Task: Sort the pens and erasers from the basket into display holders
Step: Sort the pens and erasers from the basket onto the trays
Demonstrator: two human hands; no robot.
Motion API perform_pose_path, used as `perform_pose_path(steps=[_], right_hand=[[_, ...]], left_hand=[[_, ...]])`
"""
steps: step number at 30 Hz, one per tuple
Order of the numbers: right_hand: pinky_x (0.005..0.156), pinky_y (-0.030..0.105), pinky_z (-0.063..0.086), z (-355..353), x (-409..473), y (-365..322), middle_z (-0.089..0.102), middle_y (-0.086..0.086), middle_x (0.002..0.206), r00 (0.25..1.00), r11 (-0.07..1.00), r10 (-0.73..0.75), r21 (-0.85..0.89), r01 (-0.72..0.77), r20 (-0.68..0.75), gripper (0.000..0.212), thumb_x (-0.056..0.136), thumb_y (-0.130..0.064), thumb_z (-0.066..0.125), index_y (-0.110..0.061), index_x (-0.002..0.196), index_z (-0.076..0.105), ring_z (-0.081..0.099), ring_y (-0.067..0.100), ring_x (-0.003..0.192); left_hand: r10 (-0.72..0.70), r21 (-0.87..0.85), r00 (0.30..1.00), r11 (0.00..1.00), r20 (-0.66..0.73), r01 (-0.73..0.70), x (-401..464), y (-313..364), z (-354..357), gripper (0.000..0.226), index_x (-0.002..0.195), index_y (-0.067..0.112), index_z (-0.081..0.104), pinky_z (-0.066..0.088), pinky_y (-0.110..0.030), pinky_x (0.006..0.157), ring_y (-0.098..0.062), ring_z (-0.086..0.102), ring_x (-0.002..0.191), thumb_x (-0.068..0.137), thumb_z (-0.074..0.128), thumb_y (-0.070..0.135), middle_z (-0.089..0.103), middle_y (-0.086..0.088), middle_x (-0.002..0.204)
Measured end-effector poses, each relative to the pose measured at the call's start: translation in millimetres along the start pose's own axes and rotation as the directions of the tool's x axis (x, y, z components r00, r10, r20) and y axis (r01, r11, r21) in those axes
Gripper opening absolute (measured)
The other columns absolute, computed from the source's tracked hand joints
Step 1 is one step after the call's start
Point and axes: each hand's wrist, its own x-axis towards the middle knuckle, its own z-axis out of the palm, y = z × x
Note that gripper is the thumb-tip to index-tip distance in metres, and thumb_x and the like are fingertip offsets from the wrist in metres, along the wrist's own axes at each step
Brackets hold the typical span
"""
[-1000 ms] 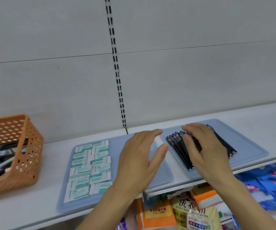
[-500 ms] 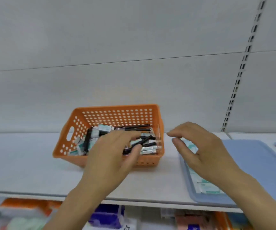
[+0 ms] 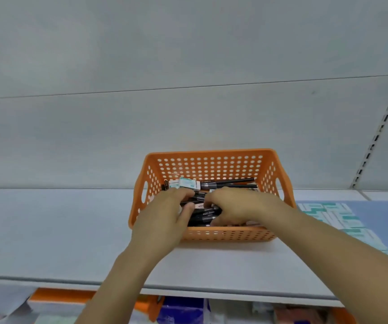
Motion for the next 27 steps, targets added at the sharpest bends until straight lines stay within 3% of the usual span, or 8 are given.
perform_pose_path(steps=[4,8,11,13,16,19,24,27], right_hand=[[0.063,0.032,0.046,-7.3,-1.4,-1.9,0.056,-0.006,0.087,0.998,0.998,-0.040,-0.053,0.038,-0.039,0.008,0.093,-0.032,0.055,-0.025,0.096,0.054,0.057,0.017,0.077],[0.073,0.040,0.053,-29.5,-12.2,-1.0,0.063,-0.002,0.091,0.993,0.998,-0.053,-0.032,0.050,-0.102,0.010,0.095,-0.019,0.048,-0.023,0.097,0.057,0.060,0.017,0.080],[0.081,0.043,0.051,-45.7,-21.8,4.6,0.065,-0.001,0.097,0.980,0.995,-0.096,0.004,0.098,-0.172,0.013,0.096,-0.024,0.051,-0.020,0.102,0.062,0.060,0.018,0.087],[0.080,0.041,0.051,-50.5,-27.0,10.9,0.064,-0.003,0.094,0.954,0.985,-0.100,0.106,0.134,-0.282,0.009,0.093,-0.027,0.058,-0.021,0.099,0.062,0.060,0.016,0.085],[0.056,0.030,0.051,-48.0,-34.5,17.7,0.066,-0.001,0.075,0.912,0.761,-0.006,0.589,0.271,-0.410,0.010,0.090,-0.013,0.065,-0.017,0.099,0.063,0.060,0.013,0.063],[0.052,0.023,0.050,-38.6,-36.1,20.8,0.067,-0.004,0.072,0.898,0.536,0.093,0.781,0.320,-0.431,0.016,0.094,-0.008,0.060,-0.014,0.108,0.065,0.061,0.011,0.062],[0.079,0.022,0.054,-36.1,-29.8,14.9,0.064,-0.007,0.115,0.787,0.564,0.102,0.687,0.458,-0.608,0.031,0.102,-0.027,0.046,-0.034,0.131,0.053,0.063,0.006,0.102],[0.074,0.012,0.049,-37.7,-28.0,7.2,0.069,-0.015,0.097,0.821,0.639,-0.038,0.618,0.458,-0.569,0.032,0.104,-0.025,0.041,-0.033,0.131,0.056,0.064,-0.002,0.088]], left_hand=[[-0.024,-0.057,0.993,0.998,0.116,0.031,7.9,-3.9,-4.5,0.044,0.138,0.036,0.044,0.041,-0.023,0.092,-0.006,0.049,0.119,0.095,0.055,0.039,0.051,0.014,0.137],[0.064,-0.065,0.965,0.997,0.254,-0.049,32.1,4.8,-7.3,0.061,0.140,0.033,0.041,0.044,-0.031,0.098,-0.010,0.051,0.119,0.086,0.069,0.038,0.051,0.012,0.136],[0.148,-0.090,0.926,0.988,0.347,-0.124,49.0,17.1,-0.8,0.042,0.134,0.026,0.047,0.047,-0.040,0.095,-0.016,0.057,0.109,0.094,0.061,0.028,0.060,0.003,0.124],[0.154,-0.260,0.921,0.964,0.359,-0.060,53.5,17.6,1.0,0.023,0.122,0.024,0.053,0.050,-0.039,0.092,-0.015,0.062,0.099,0.098,0.055,0.021,0.066,0.001,0.110],[0.117,-0.615,0.941,0.781,0.318,0.111,52.2,17.8,-0.8,0.013,0.110,0.017,0.059,0.054,-0.029,0.088,-0.013,0.071,0.090,0.100,0.051,0.014,0.074,-0.001,0.095],[0.077,-0.766,0.959,0.621,0.272,0.167,53.2,20.7,-2.0,0.018,0.110,0.008,0.063,0.057,-0.024,0.080,-0.017,0.072,0.091,0.101,0.050,0.014,0.075,-0.004,0.095],[0.106,-0.835,0.952,0.514,0.288,0.196,54.5,26.4,-5.7,0.021,0.111,0.007,0.066,0.056,-0.023,0.078,-0.020,0.072,0.095,0.101,0.050,0.015,0.075,-0.007,0.098],[0.124,-0.857,0.936,0.456,0.328,0.240,53.1,27.3,-3.7,0.021,0.116,0.009,0.064,0.057,-0.031,0.083,-0.024,0.070,0.101,0.099,0.052,0.014,0.074,-0.010,0.105]])
